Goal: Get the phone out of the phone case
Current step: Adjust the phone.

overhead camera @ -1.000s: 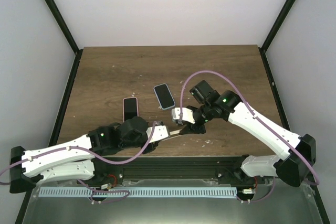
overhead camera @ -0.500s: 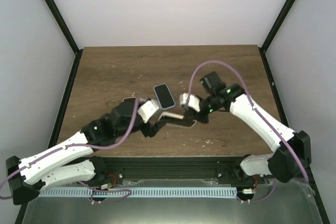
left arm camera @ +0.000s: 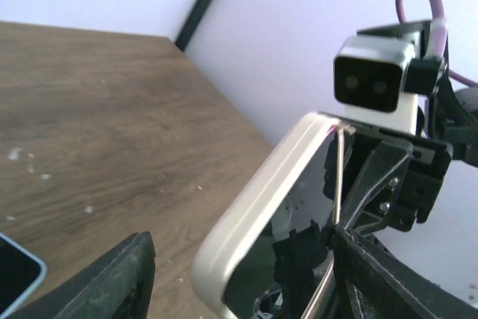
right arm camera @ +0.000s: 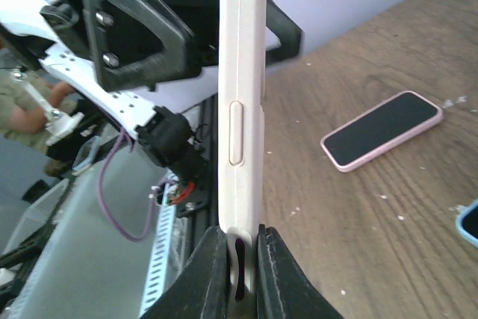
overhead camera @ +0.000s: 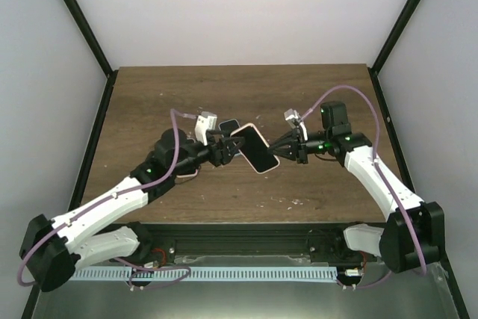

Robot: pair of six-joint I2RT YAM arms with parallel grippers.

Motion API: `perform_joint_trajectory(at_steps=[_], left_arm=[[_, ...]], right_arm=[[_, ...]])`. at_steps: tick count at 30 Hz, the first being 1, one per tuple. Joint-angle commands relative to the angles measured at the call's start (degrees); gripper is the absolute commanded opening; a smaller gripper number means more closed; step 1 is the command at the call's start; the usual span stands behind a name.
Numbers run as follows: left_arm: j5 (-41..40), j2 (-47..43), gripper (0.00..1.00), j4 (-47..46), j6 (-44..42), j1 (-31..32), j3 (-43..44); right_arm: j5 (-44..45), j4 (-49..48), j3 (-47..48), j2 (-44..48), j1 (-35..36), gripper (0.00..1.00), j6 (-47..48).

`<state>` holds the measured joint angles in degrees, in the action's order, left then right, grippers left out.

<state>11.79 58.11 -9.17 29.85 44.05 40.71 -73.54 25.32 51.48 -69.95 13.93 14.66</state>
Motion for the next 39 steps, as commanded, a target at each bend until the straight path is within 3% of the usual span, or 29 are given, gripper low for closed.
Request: perform_joint_trajectory(at_steps=[1, 7, 17, 28, 36, 37, 39], left_arm=[[10.8, 4.2, 0.66, -5.0, 0.6, -0.2, 2.8], [16.9, 7.4, 0.61, -2.0, -4.2, -0.3, 6.1], [21.6, 7.1, 0.42, -1.4, -6.0, -0.3, 6.5], [21.7, 5.5, 0.3, -4.1, -5.1, -0.4, 4.4], [22.4, 5.1, 0.11, -3.6, -5.3, -0.3, 4.5], [22.5, 4.9, 0.1, -3.1, -5.9, -0.4, 4.9], [23.2, 4.7, 0.07, -1.0, -7.4, -0.5, 6.0]], right_arm=[[-10.9, -6.4, 0.1, 1.8, -0.5, 0.01, -3.4], [-15.1, -4.7, -1.3, 1.8, -0.5, 0.01, -0.7], [-14.6, -3.1, -1.0, 1.3, -0.6, 0.01, 1.2], [-14.2, -3.3, -1.2, 1.1, -0.5, 0.01, 1.0], [-12.9, -3.5, -1.4, 1.5, -0.6, 0.01, 0.7], [-12.7, -3.1, -1.3, 1.6, -0.5, 0.05, 0.9], [-11.7, -0.9, -0.5, 1.9, -0.5, 0.34, 3.3]])
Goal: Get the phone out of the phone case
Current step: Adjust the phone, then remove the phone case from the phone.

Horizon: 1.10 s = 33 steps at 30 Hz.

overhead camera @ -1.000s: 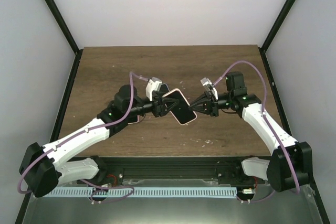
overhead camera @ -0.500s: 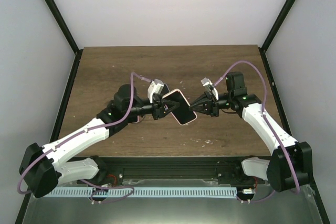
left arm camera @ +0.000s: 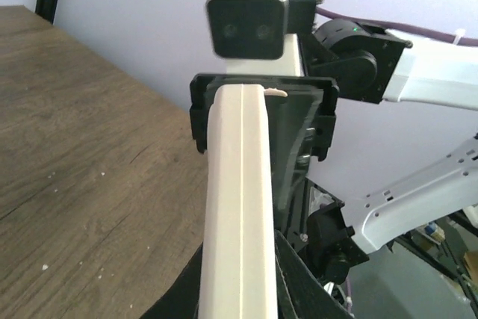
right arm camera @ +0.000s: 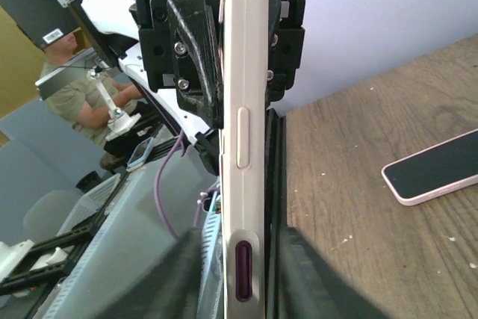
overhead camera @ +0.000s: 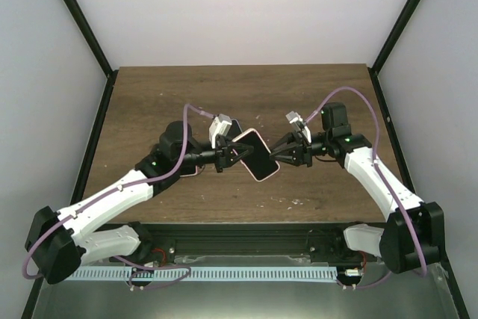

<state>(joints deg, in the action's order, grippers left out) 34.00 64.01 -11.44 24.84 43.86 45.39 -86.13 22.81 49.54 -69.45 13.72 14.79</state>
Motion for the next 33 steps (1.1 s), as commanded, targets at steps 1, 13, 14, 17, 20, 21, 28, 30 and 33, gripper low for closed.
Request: perform_joint_trajectory(at_steps=[1, 13, 14, 17, 20, 21, 28, 30, 33], left_arm=[[1.4, -1.3, 0.06, 3.2, -3.5, -0.5, 2.5], [18.8, -1.7, 0.0, 13.1, -5.5, -14.3, 2.8], [21.7, -1.9, 0.0, 12.3, -5.6, -14.7, 1.8], [29.0, -2.7, 0.0, 8.3, -5.5, -14.8, -1.5], [32.8, -3.5, 0.0, 11.0, -7.9, -14.7, 0.0], [32.4, -4.2, 0.0, 12.9, -9.3, -14.7, 0.3], [32.5, -8.0, 0.0, 13.9, -10.2, -14.4, -0.6], [32.0, -8.6, 0.0, 15.6, -11.4, -14.4, -0.1], [32.1, -9.3, 0.0, 15.6, -11.5, -14.4, -0.3]], right_arm=[[1.3, 4.0, 2.3, 1.4, -0.3, 0.45, 5.8], [19.6, 37.2, 9.4, -0.6, 1.9, 0.77, 41.0], [22.0, 35.9, 9.7, -0.7, 2.7, 0.79, 37.9], [27.6, 35.3, 10.5, -1.1, 7.4, 0.77, 35.6], [33.3, 31.4, 9.5, -1.0, 14.1, 0.7, 30.0], [34.1, 31.1, 9.4, -1.1, 16.0, 0.69, 29.2], [32.9, 33.9, 11.0, -2.3, 24.2, 0.63, 30.4], [32.8, 34.4, 11.6, -2.3, 25.3, 0.6, 30.6], [32.9, 34.6, 13.2, -2.0, 25.7, 0.56, 29.4]])
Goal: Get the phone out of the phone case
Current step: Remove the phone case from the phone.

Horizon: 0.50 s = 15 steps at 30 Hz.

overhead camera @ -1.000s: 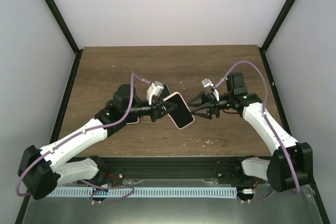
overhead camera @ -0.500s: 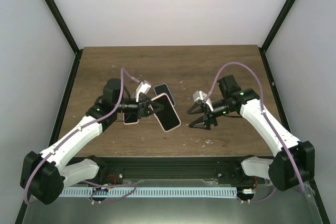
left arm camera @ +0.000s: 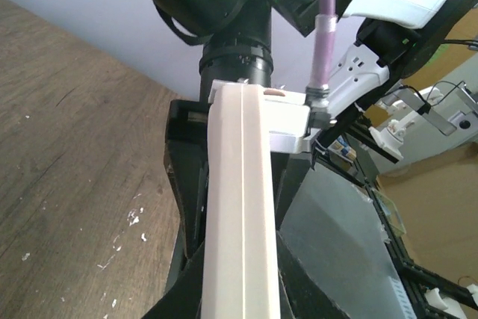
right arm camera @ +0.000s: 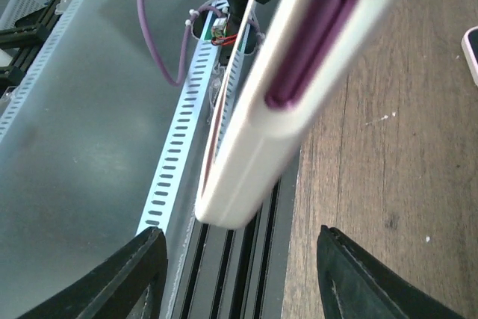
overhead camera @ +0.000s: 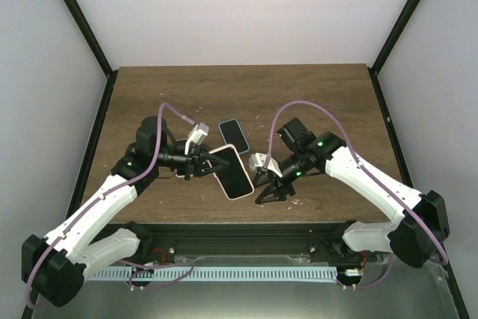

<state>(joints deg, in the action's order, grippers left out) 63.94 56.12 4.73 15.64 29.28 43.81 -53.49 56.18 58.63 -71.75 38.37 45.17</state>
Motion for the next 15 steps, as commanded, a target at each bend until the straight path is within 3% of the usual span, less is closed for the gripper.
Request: perform_joint_trajectory(at_steps=[1, 15], left_arm=[[2.1, -1.4, 0.0, -0.4, -2.3, 0.2, 1.3], [3.1, -0.1, 0.0, 0.5, -2.7, 1.8, 1.5]], right_arm=[[0.7, 0.7, 4.7, 0.3, 1.1, 0.53, -1.8], [0.8, 2.8, 8.0, 0.7, 3.2, 0.31, -2.0]])
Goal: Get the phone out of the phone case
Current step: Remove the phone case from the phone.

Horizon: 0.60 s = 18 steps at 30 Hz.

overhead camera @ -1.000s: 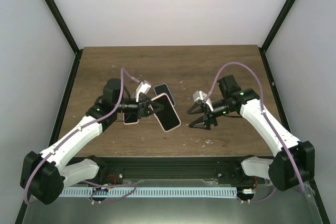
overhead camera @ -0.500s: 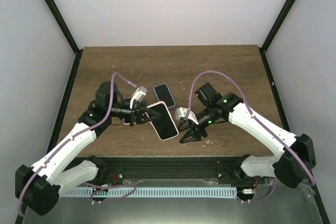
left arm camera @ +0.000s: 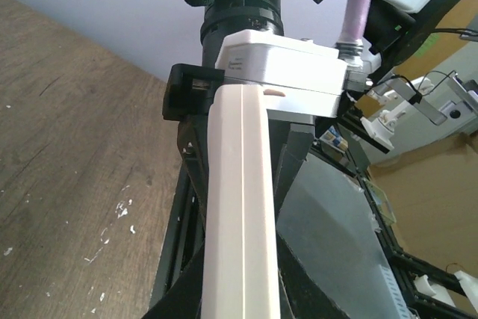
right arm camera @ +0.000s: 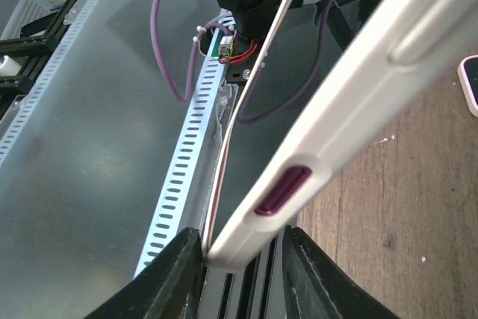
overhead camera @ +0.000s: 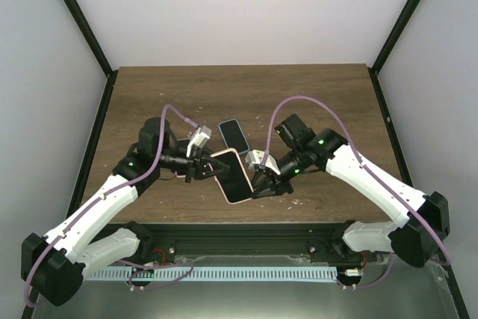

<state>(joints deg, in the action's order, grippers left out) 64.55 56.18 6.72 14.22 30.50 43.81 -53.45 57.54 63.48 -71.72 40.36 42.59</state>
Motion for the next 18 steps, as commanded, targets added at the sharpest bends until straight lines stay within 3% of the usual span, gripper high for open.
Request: perform_joint_trajectory(at_steps=[1, 18], left_arm=[[2.9, -0.1, 0.0, -1.5, -1.3, 0.6, 1.5], [7.3, 1.0, 0.0, -2.2, -0.2, 2.3, 1.4]], right_arm=[[1.1, 1.3, 3.1, 1.1, 1.3, 0.29, 0.7], [4.7, 3.0, 3.6, 1.7, 2.6, 0.2, 9.3]])
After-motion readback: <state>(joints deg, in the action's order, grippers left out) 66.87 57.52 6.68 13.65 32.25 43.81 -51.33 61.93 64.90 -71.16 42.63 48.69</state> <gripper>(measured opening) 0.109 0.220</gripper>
